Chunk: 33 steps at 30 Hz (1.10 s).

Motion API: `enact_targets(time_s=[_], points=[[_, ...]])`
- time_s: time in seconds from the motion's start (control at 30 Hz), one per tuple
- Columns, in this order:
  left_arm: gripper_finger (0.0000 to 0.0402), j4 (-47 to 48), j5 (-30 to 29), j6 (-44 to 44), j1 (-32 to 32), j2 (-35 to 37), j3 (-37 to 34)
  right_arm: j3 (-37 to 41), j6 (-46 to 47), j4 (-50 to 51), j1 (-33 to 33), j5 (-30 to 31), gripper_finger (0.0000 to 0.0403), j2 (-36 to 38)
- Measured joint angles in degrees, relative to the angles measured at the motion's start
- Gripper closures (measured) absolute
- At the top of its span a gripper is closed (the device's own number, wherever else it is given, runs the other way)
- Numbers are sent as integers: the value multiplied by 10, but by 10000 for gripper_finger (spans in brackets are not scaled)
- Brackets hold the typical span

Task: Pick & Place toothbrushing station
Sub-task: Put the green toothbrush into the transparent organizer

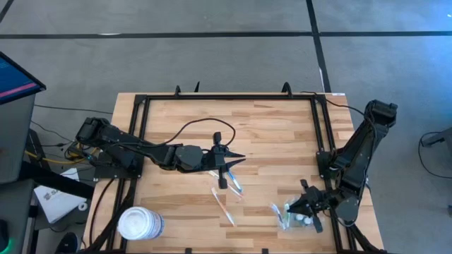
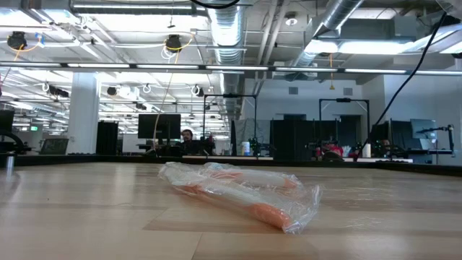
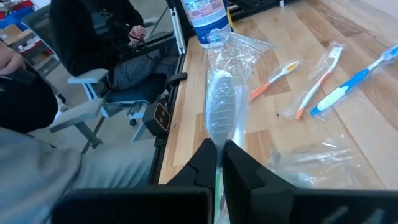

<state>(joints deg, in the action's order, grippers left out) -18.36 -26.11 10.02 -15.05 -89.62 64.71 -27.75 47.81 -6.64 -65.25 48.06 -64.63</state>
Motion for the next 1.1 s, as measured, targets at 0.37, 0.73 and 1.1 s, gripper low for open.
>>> enact_targets(time_s=[0.37,0.73,1.1], points=[[368,3,0,0,0,0,0,0,-17,0,0,-21,361,2],[368,4,0,0,0,0,0,-10,-48,-1,0,-56,351,3],[368,4,0,0,0,0,0,-13,-58,-2,0,-67,350,3]])
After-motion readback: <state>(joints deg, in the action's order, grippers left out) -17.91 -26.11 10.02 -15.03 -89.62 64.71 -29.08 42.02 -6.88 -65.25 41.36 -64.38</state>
